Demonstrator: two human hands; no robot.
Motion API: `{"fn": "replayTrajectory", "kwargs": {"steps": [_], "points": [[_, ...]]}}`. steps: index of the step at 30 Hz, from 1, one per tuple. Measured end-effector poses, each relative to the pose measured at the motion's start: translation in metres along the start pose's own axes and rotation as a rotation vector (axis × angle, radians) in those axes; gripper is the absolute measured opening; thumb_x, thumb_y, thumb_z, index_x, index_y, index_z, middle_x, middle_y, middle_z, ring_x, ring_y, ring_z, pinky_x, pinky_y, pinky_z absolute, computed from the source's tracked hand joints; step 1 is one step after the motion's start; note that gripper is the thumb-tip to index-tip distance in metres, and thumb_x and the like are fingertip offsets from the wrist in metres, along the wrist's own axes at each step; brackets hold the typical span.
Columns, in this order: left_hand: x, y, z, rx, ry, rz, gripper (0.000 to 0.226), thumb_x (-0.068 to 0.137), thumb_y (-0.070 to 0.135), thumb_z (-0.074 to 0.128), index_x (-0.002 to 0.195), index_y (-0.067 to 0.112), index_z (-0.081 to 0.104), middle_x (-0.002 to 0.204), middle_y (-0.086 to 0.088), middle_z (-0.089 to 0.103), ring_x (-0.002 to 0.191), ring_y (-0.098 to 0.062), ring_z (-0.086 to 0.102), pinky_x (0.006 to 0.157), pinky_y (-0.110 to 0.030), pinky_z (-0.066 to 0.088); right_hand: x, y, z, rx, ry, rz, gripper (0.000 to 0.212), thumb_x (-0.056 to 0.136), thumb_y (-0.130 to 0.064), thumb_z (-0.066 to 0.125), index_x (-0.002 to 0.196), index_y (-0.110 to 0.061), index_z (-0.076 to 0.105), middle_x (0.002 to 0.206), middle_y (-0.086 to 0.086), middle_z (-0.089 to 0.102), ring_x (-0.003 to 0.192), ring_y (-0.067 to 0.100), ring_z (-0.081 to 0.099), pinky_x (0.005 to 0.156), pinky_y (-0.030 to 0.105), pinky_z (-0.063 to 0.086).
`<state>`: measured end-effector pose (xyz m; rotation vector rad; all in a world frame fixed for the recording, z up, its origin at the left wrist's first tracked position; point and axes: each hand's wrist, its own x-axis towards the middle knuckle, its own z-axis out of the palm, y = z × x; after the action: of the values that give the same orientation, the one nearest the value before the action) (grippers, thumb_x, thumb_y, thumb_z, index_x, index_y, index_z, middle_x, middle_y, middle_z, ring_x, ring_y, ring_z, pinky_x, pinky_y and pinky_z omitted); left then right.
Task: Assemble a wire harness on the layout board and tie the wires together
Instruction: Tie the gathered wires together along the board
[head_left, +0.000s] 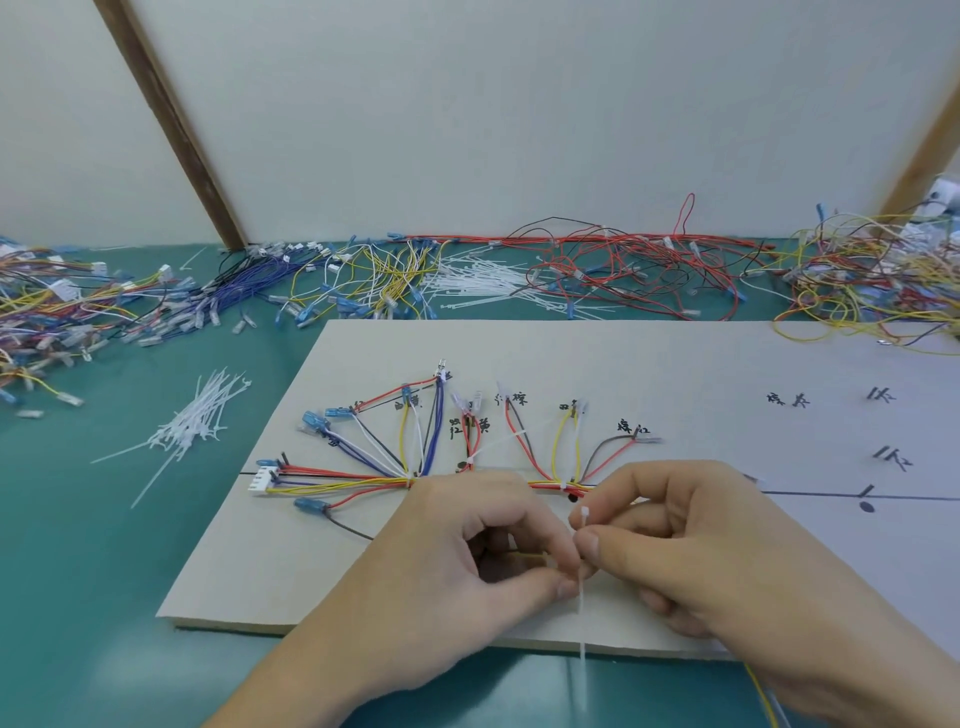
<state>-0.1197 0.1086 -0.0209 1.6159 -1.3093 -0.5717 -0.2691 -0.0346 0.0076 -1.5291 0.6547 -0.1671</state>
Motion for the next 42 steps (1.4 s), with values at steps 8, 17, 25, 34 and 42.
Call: {"fn": "replayTrajectory", "kwargs": {"steps": [8,17,25,34,42], "points": [[0.001,0.000,0.000,-0.084,0.063,0.047,0.004,0.086,0.029,0.081,0.084,0.027,0.080,0.095,0.001,0.071,0.080,-0.020,0.066,0.068,-0.036,0.052,0.002,0.008,0.010,0.120,0.047,-0.029,0.011,0.087,-0.011,0.073,0.081,-0.021,0.073,0.061,0.003,0.068,0.037,0.012,0.034,0.039,0.015,0.025],[0.000,0.001,0.001,-0.269,0.302,-0.091,0.036,0.071,0.034,0.091,0.100,0.033,0.069,0.080,-0.001,0.080,0.066,-0.014,0.073,0.060,-0.022,0.055,-0.002,0.014,0.024,0.091,0.162,-0.106,0.011,0.085,-0.022,0.073,0.088,-0.033,0.073,0.078,0.006,0.079,0.037,0.007,0.042,0.037,0.016,0.031],[-0.002,-0.001,0.006,-0.306,0.401,-0.033,0.050,0.068,0.040,0.094,0.106,0.038,0.061,0.081,-0.003,0.080,0.064,-0.018,0.073,0.055,-0.026,0.057,0.000,0.018,0.026,0.104,0.218,-0.079,0.001,0.088,-0.025,0.073,0.087,-0.025,0.073,0.078,0.005,0.079,0.038,0.006,0.040,0.036,0.014,0.030],[-0.006,-0.002,0.011,-0.138,0.465,0.024,0.025,0.081,0.037,0.082,0.106,0.037,0.076,0.084,0.005,0.080,0.064,-0.017,0.072,0.050,-0.036,0.057,0.001,0.017,0.028,0.109,0.252,-0.061,0.010,0.086,-0.025,0.070,0.092,-0.017,0.074,0.079,0.003,0.080,0.039,0.005,0.042,0.036,0.013,0.031],[-0.006,-0.003,0.014,-0.031,0.479,0.059,0.037,0.085,0.021,0.079,0.116,0.041,0.076,0.087,0.011,0.080,0.060,-0.017,0.068,0.052,-0.039,0.057,0.000,0.016,0.031,0.120,0.263,-0.103,0.016,0.087,-0.026,0.069,0.089,-0.041,0.073,0.079,0.000,0.080,0.041,0.002,0.046,0.037,0.013,0.032]]}}
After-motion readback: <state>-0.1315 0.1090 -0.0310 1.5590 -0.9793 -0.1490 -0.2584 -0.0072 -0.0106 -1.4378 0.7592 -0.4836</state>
